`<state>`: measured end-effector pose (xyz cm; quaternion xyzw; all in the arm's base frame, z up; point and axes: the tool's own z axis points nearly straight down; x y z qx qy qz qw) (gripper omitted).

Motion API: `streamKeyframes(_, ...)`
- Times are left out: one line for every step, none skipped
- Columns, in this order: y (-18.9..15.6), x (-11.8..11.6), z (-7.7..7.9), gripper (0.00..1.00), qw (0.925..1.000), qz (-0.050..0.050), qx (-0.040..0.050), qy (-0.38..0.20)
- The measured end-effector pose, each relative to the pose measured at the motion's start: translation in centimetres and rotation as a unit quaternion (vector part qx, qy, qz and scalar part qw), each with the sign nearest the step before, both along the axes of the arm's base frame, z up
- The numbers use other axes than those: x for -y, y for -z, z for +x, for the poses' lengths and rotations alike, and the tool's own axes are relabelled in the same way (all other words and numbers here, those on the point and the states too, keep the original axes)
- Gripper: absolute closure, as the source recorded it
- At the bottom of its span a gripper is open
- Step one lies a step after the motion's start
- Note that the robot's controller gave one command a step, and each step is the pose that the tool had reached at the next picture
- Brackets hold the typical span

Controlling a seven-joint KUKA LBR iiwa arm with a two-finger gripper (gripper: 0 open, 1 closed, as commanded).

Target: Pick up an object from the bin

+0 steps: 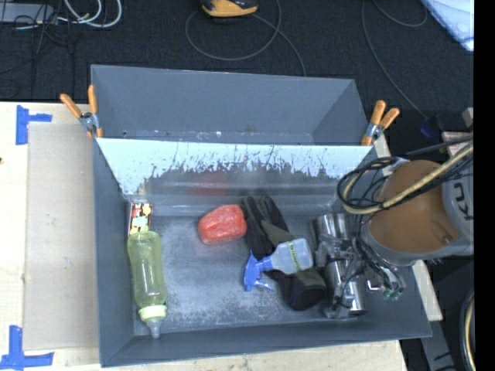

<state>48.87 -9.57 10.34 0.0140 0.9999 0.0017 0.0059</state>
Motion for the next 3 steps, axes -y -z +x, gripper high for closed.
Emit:
streamKeyframes(1.9,-0.9,2.3,0.00,0.9971,-0.001,-0.0064,-0.076)
streamKeyframes(2.2,-1.2,3.0,0.00,0.9992,0.000,-0.0050,-0.039)
streamKeyframes(-2.6,-3.0,2.6,0.00,0.9999,0.000,-0.0103,-0.001)
